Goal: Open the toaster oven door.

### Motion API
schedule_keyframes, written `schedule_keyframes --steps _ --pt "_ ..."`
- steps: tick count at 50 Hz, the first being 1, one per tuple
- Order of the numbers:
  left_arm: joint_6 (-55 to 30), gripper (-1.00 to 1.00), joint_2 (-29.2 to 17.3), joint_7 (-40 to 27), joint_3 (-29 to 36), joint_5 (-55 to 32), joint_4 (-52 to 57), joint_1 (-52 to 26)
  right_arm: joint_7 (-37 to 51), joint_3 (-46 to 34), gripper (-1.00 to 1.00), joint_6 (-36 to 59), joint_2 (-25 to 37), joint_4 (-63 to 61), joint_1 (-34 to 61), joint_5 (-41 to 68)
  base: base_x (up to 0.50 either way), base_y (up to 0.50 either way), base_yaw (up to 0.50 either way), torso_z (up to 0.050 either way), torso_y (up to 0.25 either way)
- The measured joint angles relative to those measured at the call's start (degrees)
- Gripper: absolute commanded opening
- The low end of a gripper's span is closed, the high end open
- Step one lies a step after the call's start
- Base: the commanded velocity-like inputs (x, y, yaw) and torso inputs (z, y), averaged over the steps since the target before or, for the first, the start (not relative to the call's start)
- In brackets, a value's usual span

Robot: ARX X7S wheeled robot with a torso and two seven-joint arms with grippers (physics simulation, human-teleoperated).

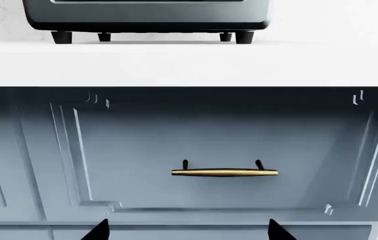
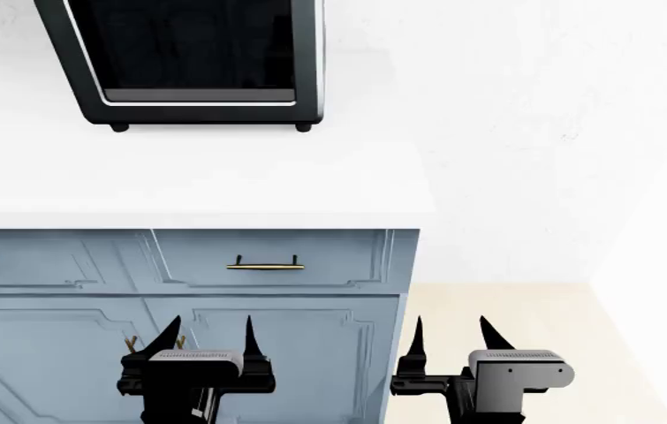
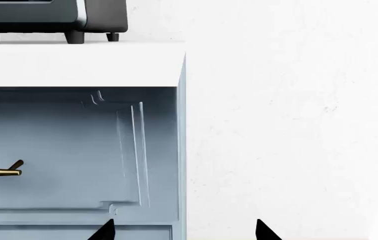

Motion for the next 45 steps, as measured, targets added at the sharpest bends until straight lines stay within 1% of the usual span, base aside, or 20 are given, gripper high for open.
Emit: schedule_keyframes --steps 9,17,25,34,39,45 --pt "0.2 1.0 -1.0 -1.0 1.3 -1.0 0.2 0.1 1.3 -1.1 1.0 0.1 1.0 -0.1 0.0 1.0 0.0 0.0 0.0 0.0 0.0" --pt "-0.9 1.0 -2.0 -1.8 2.1 -3.1 1.3 0.4 2.6 -2.4 1.0 0.3 1.9 -0.4 0.0 1.8 0.0 0.0 0.0 0.048 0.0" --pt "-4.0 1.0 -3.1 -2.5 2.9 -4.9 4.7 0.2 3.7 -3.4 1.0 1.6 3.0 -1.6 0.8 2.5 0.0 0.0 0.0 0.05 0.0" --pt "-11.1 1.0 -5.3 -2.7 3.4 -6.9 12.0 -2.3 4.2 -3.8 1.0 6.3 4.7 -5.4 3.8 3.7 0.0 0.0 0.0 0.05 0.0" --pt "-16.9 1.0 -6.8 -2.7 3.3 -8.3 16.2 -6.1 4.2 -3.6 1.0 11.0 6.3 -8.7 7.3 4.4 0.0 0.0 0.0 0.05 0.0" --pt "-23.8 1.0 -8.7 -2.3 2.8 -10.1 19.3 -12.4 3.7 -3.3 1.0 16.8 8.2 -11.5 12.6 5.3 0.0 0.0 0.0 0.05 0.0"
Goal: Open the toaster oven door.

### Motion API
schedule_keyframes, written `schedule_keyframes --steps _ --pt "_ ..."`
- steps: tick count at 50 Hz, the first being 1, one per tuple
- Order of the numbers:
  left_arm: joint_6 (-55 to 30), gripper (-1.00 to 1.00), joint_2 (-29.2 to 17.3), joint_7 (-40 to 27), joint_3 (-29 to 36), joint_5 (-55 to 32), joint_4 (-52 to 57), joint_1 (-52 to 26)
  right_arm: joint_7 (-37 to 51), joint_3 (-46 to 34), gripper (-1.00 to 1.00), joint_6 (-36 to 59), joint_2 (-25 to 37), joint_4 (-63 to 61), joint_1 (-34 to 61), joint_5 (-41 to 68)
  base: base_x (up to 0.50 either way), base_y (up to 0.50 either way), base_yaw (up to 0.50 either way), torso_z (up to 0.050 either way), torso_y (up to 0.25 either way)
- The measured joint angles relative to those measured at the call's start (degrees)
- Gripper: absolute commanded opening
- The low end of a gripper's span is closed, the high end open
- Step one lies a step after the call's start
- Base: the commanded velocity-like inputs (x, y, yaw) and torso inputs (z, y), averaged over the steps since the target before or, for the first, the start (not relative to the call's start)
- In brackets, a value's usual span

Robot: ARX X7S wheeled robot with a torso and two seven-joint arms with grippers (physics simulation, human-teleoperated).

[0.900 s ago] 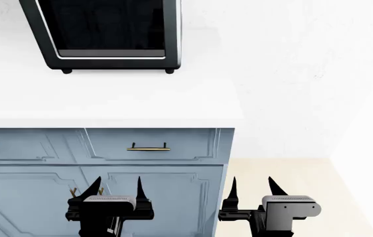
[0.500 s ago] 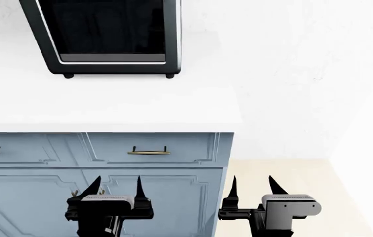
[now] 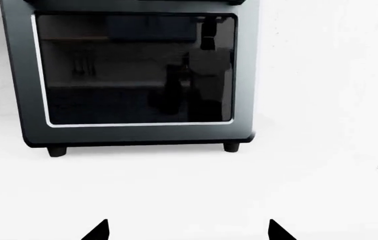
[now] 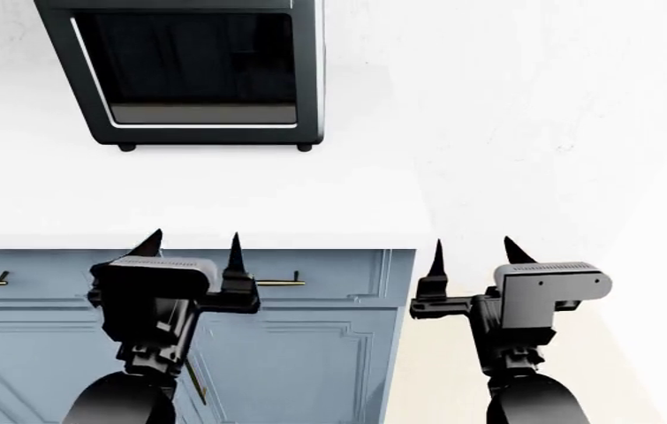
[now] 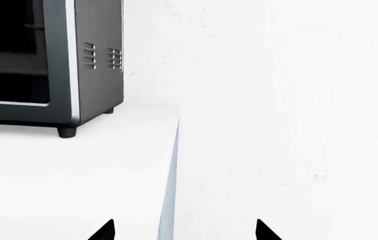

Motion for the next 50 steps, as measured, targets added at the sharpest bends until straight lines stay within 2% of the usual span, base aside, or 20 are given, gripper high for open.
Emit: schedule_keyframes --steps 12,20,34,50 --pt "-10.1 1.0 -3.0 0.8 -1.2 -2.6 0.0 -13.8 -1.3 0.2 1.0 8.7 3.1 -1.7 10.1 1.4 0.0 0.0 0.0 0.05 0.0" --pt "-13.5 1.0 -4.2 0.9 -1.8 -3.5 -0.5 -19.2 -1.6 0.0 1.0 11.9 4.1 -2.6 13.5 1.8 0.0 0.0 0.0 0.05 0.0" --pt "-16.1 1.0 -5.0 0.3 -2.5 -4.6 0.7 -21.9 -1.5 -0.1 1.0 14.7 5.0 -4.1 15.4 2.5 0.06 0.0 0.0 0.008 0.0" --pt "-16.3 1.0 -5.5 -0.3 -2.7 -5.0 1.4 -22.0 -1.2 -0.4 1.0 15.3 5.2 -4.3 15.8 3.0 0.27 0.0 0.0 0.0 0.0"
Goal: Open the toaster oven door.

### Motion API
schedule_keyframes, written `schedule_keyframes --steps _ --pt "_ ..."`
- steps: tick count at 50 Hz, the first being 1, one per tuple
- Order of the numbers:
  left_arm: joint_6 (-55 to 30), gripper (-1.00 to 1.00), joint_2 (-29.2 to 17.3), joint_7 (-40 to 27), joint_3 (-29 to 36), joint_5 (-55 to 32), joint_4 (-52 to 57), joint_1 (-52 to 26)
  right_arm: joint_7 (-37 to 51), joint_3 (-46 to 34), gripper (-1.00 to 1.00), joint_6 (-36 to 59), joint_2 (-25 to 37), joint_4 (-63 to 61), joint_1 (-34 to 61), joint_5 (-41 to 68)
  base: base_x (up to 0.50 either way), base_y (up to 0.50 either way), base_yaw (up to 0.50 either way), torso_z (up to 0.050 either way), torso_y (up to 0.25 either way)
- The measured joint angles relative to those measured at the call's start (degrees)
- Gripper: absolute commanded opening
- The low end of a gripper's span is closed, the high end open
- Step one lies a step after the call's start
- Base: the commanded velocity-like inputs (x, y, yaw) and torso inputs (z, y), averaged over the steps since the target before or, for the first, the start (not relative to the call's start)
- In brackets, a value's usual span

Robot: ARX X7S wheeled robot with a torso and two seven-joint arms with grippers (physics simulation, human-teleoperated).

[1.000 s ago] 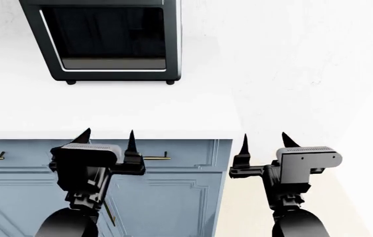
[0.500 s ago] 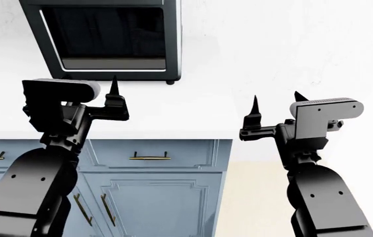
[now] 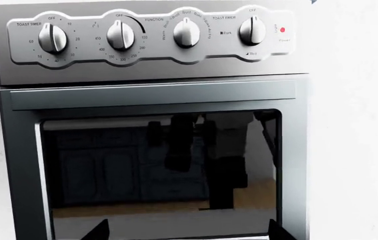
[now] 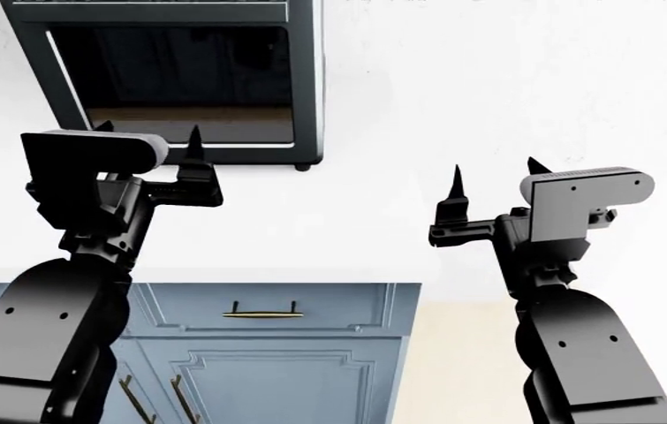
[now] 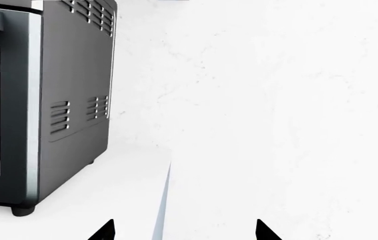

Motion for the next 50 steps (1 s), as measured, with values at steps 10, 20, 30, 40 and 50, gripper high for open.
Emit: schedule_keyframes --steps 10,20,30,40,50 --pt "0.1 1.0 -0.3 -0.3 0.2 -0.1 0.2 0.1 0.2 -0.2 1.0 0.0 0.1 0.1 0.1 0.3 0.29 0.0 0.0 0.0 0.0" --pt "0.8 1.0 -1.9 0.0 2.1 1.2 0.5 -0.3 0.5 0.0 1.0 -0.5 0.3 -0.3 -0.3 0.6 0.0 0.0 0.0 0.0 0.0" --pt "5.9 1.0 -11.6 5.2 12.3 10.7 -1.9 -6.0 0.7 0.3 1.0 -1.3 0.4 -0.4 -1.0 1.1 0.0 0.0 0.0 0.0 0.0" --pt "14.8 1.0 -20.4 13.5 25.2 22.5 -10.5 -17.1 0.9 0.4 1.0 -2.0 0.3 -0.5 -1.6 1.6 0.0 0.0 0.0 0.0 0.0" --pt "23.6 1.0 -23.5 19.9 34.3 29.3 -20.7 -26.2 1.1 0.8 1.0 -2.2 0.5 -0.8 -2.0 2.2 0.0 0.0 0.0 0.0 0.0"
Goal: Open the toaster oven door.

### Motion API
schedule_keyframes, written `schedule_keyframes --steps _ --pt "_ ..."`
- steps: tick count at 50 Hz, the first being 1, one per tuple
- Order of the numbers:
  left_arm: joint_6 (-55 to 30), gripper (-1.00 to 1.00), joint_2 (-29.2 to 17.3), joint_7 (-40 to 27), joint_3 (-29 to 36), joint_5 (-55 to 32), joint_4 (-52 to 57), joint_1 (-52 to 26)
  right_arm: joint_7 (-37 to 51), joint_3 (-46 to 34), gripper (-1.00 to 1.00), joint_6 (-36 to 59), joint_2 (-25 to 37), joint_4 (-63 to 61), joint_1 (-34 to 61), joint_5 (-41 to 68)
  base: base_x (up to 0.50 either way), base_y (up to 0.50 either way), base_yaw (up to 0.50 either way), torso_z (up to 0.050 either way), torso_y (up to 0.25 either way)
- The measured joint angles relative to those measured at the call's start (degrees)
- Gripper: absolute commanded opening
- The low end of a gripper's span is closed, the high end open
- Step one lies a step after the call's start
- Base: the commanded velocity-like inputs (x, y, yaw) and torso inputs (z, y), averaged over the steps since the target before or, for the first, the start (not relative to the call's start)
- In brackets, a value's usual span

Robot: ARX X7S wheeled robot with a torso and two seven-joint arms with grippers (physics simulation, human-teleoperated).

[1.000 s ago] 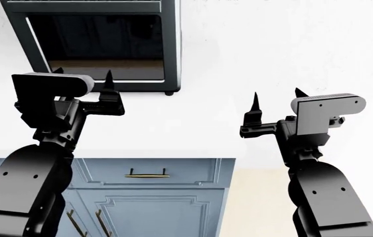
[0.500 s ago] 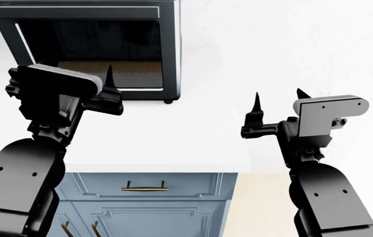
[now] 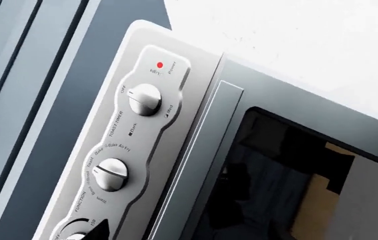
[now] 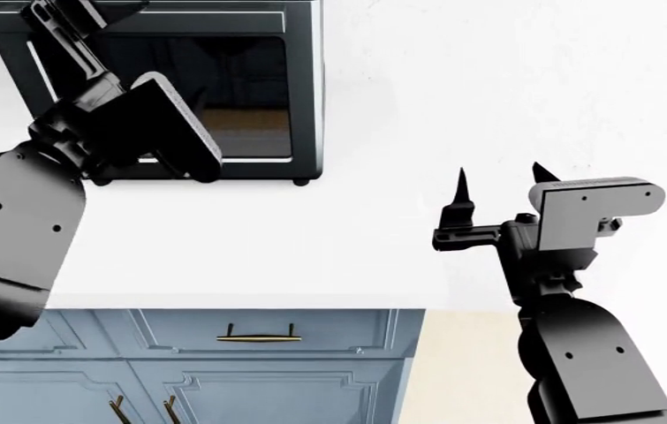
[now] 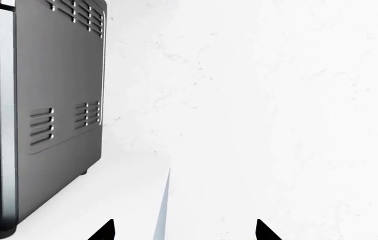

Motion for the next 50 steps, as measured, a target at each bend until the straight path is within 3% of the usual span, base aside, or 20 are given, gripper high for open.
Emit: schedule_keyframes --steps 10,25,50 --pt "8.5 1.0 1.4 3.4 6.0 3.5 -12.7 -8.0 0.3 0.3 1.0 0.2 0.3 -0.4 -0.1 0.5 0.0 0.0 0.0 0.0 0.0" --pt "16.6 1.0 7.2 5.8 11.7 6.5 -31.7 -18.4 0.9 1.3 1.0 0.7 0.8 -1.8 -0.7 1.3 0.0 0.0 0.0 0.0 0.0" --pt "27.4 1.0 15.3 3.9 17.3 9.6 -55.0 -27.6 1.9 2.6 1.0 0.9 1.7 -3.2 -1.7 2.4 0.0 0.0 0.0 0.0 0.0"
